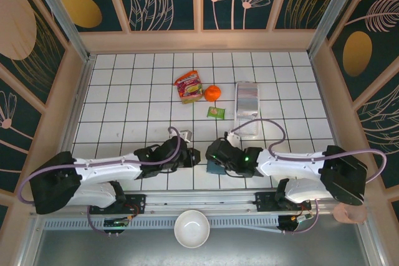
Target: Put the credit cards into the card holder
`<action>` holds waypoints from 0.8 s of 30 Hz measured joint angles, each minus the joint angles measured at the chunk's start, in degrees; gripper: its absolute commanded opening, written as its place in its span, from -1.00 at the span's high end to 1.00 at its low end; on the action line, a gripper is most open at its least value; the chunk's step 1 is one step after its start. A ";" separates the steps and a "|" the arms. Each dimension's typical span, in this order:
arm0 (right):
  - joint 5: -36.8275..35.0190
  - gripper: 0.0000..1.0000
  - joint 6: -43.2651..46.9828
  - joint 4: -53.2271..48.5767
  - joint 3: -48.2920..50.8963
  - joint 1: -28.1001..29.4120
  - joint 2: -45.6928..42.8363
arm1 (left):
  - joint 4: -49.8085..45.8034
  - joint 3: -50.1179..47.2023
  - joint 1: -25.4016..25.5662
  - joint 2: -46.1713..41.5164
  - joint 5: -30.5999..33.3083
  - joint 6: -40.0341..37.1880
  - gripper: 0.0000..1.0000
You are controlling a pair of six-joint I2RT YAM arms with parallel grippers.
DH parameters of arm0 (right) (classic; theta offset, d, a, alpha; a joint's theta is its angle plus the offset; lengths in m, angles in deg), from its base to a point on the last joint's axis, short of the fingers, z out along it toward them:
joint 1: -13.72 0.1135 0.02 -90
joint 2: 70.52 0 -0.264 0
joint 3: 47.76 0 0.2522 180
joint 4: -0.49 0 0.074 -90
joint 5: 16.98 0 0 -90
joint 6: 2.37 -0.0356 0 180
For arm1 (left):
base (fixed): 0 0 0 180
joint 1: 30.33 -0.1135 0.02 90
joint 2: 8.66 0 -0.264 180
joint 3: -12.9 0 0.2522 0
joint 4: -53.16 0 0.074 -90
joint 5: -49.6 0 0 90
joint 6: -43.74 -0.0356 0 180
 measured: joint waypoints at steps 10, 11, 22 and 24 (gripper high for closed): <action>-10.25 -0.68 16.28 -1.20 -8.57 -1.42 -12.09 | -8.35 4.09 -1.29 -14.88 22.21 -9.11 -0.98; -12.33 -0.75 19.96 -0.11 -8.85 -1.92 -13.49 | -8.26 4.92 -2.71 -16.09 24.83 -11.30 -0.98; -24.52 -0.89 56.81 21.44 -1.68 -18.97 -19.08 | 4.87 5.11 -19.69 -18.58 49.99 -33.09 -0.98; -21.33 -0.91 61.37 27.36 5.51 -27.78 -22.86 | 10.01 1.90 -25.27 -18.67 50.47 -35.98 -0.98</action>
